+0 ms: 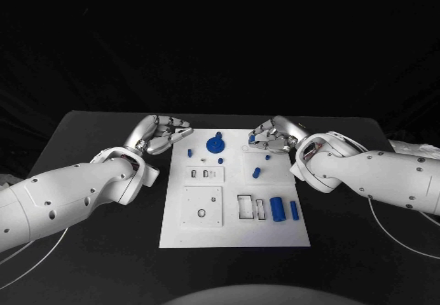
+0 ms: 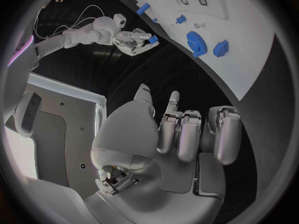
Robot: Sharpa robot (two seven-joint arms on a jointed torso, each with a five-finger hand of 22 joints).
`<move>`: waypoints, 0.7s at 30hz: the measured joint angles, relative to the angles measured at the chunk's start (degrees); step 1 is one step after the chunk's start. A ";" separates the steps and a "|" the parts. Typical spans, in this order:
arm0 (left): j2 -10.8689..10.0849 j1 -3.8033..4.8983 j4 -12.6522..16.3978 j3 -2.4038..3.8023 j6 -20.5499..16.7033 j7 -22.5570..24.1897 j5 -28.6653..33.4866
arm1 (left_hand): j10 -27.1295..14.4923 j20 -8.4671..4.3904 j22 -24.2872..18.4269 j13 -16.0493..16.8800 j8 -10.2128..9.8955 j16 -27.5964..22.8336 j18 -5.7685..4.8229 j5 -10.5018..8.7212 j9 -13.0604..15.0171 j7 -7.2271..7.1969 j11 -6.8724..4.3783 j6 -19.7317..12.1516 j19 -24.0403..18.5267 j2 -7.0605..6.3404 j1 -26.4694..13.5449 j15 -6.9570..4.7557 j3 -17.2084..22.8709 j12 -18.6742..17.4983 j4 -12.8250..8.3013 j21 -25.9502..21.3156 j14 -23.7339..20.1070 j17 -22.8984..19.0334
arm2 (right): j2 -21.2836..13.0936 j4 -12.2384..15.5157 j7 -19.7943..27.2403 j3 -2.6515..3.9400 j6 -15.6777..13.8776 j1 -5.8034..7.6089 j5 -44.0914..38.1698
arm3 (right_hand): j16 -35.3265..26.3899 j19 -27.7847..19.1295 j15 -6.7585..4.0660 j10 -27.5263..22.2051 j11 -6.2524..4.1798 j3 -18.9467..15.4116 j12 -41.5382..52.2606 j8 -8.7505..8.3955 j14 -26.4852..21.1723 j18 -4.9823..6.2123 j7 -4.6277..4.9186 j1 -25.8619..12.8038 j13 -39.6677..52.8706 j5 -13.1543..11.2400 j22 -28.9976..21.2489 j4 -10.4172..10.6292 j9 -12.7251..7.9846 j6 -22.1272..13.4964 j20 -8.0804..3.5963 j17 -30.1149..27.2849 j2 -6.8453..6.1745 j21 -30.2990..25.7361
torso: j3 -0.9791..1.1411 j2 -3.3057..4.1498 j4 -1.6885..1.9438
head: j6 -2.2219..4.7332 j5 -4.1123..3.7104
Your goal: Assemble the parts on the task board
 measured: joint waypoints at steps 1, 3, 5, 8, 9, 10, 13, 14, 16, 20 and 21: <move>0.00 0.00 -0.01 0.00 0.00 0.00 0.00 | 0.00 0.00 0.00 0.00 0.00 0.00 0.00 0.00 0.00 0.00 0.00 0.00 0.00 0.00 0.00 0.00 0.00 0.00 0.00 0.00 0.00 0.00 | 0.15 0.44 0.00 0.00 0.02 0.04 0.05 | 0.00 0.00 0.00 0.00 0.00 0.00 0.00 0.00 0.00 0.00 0.00 0.01 0.00 0.00 0.00 0.00 0.00 0.00 0.00 0.00 -0.01 0.00 | -0.01 0.00 0.00 | -0.07 0.10; 0.00 0.00 -0.01 0.00 0.00 0.01 0.00 | 0.00 0.00 0.00 0.00 0.00 0.00 0.00 0.00 0.00 0.00 0.00 0.00 0.00 0.00 0.00 0.00 0.00 0.00 0.00 0.00 0.00 0.00 | 0.49 1.44 -0.11 0.00 0.20 0.09 0.07 | 0.00 0.00 0.00 0.00 0.00 -0.17 0.00 0.01 0.00 0.00 0.05 0.28 0.01 0.00 0.00 -0.17 0.01 0.05 0.00 0.00 -0.27 0.00 | -0.03 0.00 0.01 | -0.19 0.22; 0.01 0.00 -0.01 -0.01 -0.02 0.05 -0.01 | 0.00 0.00 0.00 0.00 0.00 0.00 0.00 0.00 0.00 0.00 0.00 0.00 0.00 0.00 0.00 0.00 0.00 0.00 0.00 0.00 0.00 0.00 | 0.79 2.33 -0.36 0.00 0.50 0.11 0.07 | 0.00 0.00 0.00 0.00 0.00 -0.18 0.00 0.01 0.00 0.00 0.61 0.33 0.01 0.00 0.00 -0.17 0.02 0.61 0.00 0.00 -0.32 0.00 | -0.07 -0.01 0.00 | -0.37 0.31; 0.06 -0.01 -0.04 -0.01 -0.04 0.09 -0.01 | 0.00 0.00 0.00 0.00 0.00 0.00 0.00 0.00 0.00 0.00 0.00 0.00 0.00 0.00 0.00 0.00 0.00 0.00 0.00 0.00 0.00 0.00 | 1.30 3.54 -0.96 0.00 1.16 0.13 -0.04 | 0.00 0.00 0.00 0.00 0.00 -0.19 0.00 0.01 0.00 0.00 0.82 0.33 0.01 0.00 0.00 -0.18 0.02 0.82 0.00 -0.01 -0.32 0.00 | -0.07 -0.02 -0.02 | -0.58 0.40; 0.09 -0.01 -0.07 -0.01 -0.04 0.10 -0.02 | 0.00 0.00 0.00 0.00 0.00 0.00 0.00 0.00 0.00 0.00 0.00 0.00 0.00 0.00 0.00 0.00 0.00 0.00 0.00 0.00 0.00 0.00 | 1.45 3.85 -1.18 0.00 1.38 0.14 -0.11 | 0.00 0.00 0.00 0.00 0.00 -0.34 0.00 0.01 0.00 0.00 0.82 0.33 0.01 0.00 -0.01 -0.33 0.02 0.82 0.00 -0.01 -0.32 0.00 | -0.07 -0.03 -0.02 | -0.66 0.42; 0.11 -0.01 -0.11 -0.01 -0.04 0.10 -0.02 | 0.00 0.00 0.00 0.00 0.00 0.00 0.00 0.00 0.00 0.00 0.00 0.00 0.00 0.00 0.00 0.00 0.00 0.00 0.00 0.00 0.00 0.00 | 1.62 4.14 -1.41 0.00 1.61 0.14 -0.19 | 0.00 0.00 0.00 0.00 0.00 -0.34 0.00 0.01 0.00 0.00 0.82 0.33 0.02 0.00 0.00 -0.33 0.02 0.83 0.00 -0.01 -0.32 0.00 | -0.07 -0.04 -0.03 | -0.71 0.43; 0.18 -0.01 -0.17 -0.01 -0.05 0.12 -0.02 | 0.00 0.00 0.00 0.00 0.00 0.00 0.00 0.00 0.00 0.00 0.00 0.00 0.00 0.00 0.00 0.00 0.00 0.00 0.00 0.00 0.00 0.00 | 2.25 4.94 -2.15 0.00 2.32 0.15 -0.49 | 0.00 0.00 0.00 0.01 0.32 -0.35 -0.01 0.01 0.00 0.00 0.92 0.56 0.02 0.24 -0.01 -0.33 0.02 0.93 0.00 -0.01 -0.54 0.00 | -0.07 -0.06 -0.03 | -0.86 0.52; 0.22 -0.01 -0.20 -0.01 -0.05 0.12 -0.02 | 0.00 0.00 0.00 0.00 0.00 0.00 0.00 0.00 0.00 0.00 0.00 0.00 0.00 0.00 0.00 0.00 0.00 0.00 0.00 0.00 0.00 0.00 | 2.48 5.15 -2.43 0.00 2.56 0.16 -0.62 | 0.00 0.00 0.00 -0.04 0.37 -0.35 0.00 0.01 0.00 0.00 0.93 0.63 0.02 0.36 -0.01 -0.33 0.02 0.93 0.00 -0.01 -0.47 0.00 | -0.08 -0.07 -0.02 | -0.92 0.53; 0.31 -0.01 -0.28 -0.01 -0.05 0.13 -0.03 | 0.00 0.00 0.00 0.00 0.00 0.00 0.00 0.00 0.00 0.00 0.00 0.00 0.00 0.01 0.01 0.00 0.00 0.00 0.00 0.00 0.00 0.00 | 3.04 5.59 -3.23 0.00 3.07 0.18 -1.03 | 0.00 0.00 0.00 -0.04 0.37 -0.35 0.00 0.01 0.00 0.00 0.95 0.63 0.02 0.44 -0.01 -0.34 0.02 0.95 0.00 -0.01 -0.47 0.00 | -0.08 -0.08 0.01 | -0.97 0.58; 0.41 -0.01 -0.38 -0.01 -0.05 0.15 -0.03 | 0.00 0.00 0.00 0.00 0.00 0.00 0.00 0.00 0.00 0.00 0.00 0.00 0.00 0.23 0.23 0.00 0.00 0.00 0.00 0.00 0.00 0.00 | 4.11 6.20 -5.34 0.00 3.80 0.18 -1.93 | 0.00 0.00 0.00 0.11 0.52 -0.30 0.00 0.01 0.00 0.00 1.13 0.63 0.02 0.74 -0.01 -0.50 0.02 1.13 0.00 -0.01 -0.47 0.00 | -0.07 -0.08 0.02 | -1.13 0.53; 0.44 -0.01 -0.41 0.00 -0.04 0.15 -0.03 | 0.00 0.00 0.00 0.00 0.00 0.00 0.00 0.00 0.00 0.00 0.00 0.00 0.00 0.23 0.23 0.00 0.00 0.00 0.00 0.00 0.00 0.00 | 4.48 6.38 -6.13 0.00 4.03 0.18 -2.21 | 0.00 0.00 0.03 0.18 0.59 -0.27 -0.01 0.01 -0.03 0.00 1.14 0.86 0.02 0.98 -0.01 -0.71 0.02 1.14 0.00 -0.01 -0.70 0.00 | -0.08 -0.08 0.02 | -1.15 0.53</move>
